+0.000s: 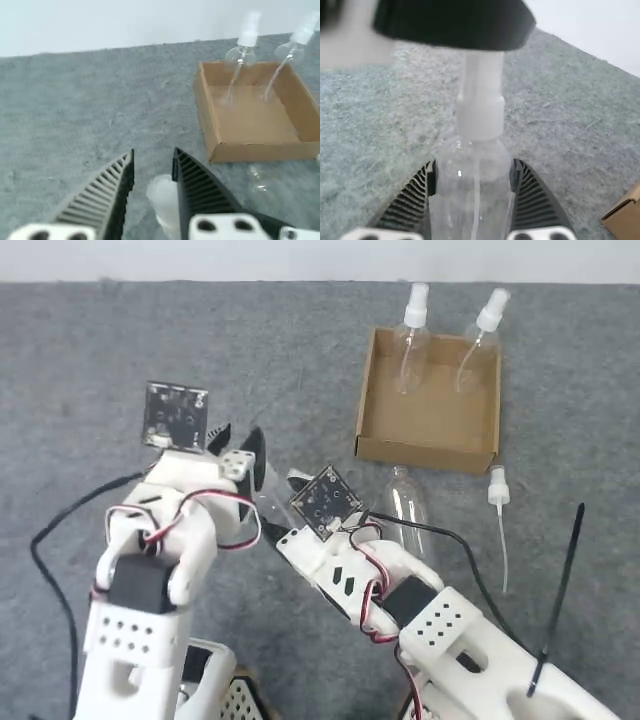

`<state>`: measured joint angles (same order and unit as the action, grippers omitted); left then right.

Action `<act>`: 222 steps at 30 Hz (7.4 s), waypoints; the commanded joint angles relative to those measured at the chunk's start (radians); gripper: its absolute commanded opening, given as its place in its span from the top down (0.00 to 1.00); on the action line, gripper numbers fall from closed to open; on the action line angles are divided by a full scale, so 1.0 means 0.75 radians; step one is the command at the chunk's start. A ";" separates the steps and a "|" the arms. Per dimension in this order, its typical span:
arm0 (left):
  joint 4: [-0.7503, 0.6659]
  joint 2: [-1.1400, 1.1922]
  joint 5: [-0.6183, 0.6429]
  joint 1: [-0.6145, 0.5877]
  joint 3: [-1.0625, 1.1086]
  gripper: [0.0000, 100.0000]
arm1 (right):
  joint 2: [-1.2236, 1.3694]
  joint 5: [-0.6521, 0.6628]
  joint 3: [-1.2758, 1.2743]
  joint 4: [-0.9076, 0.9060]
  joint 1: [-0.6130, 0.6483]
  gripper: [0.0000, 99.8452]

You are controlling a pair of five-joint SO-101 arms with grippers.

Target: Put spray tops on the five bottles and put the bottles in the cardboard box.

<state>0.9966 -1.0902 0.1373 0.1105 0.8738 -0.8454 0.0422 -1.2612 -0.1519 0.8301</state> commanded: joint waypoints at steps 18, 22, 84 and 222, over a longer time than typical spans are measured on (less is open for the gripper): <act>-0.225 -0.634 0.065 -0.172 0.535 0.89 | -0.050 -0.008 0.000 0.026 -0.032 0.99; -0.207 -0.739 0.068 -0.143 0.574 0.88 | -0.050 -0.008 0.002 0.026 -0.032 0.99; -0.063 -0.827 -0.119 0.151 0.527 0.71 | -0.073 -0.016 1.035 -0.930 -0.161 0.99; -0.182 -0.837 -0.121 0.072 0.666 0.99 | 1.413 -0.016 0.908 0.545 -0.840 0.74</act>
<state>0.8892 -1.7024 0.0545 0.1672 1.3802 0.2317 0.0299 -0.5953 0.2440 0.1933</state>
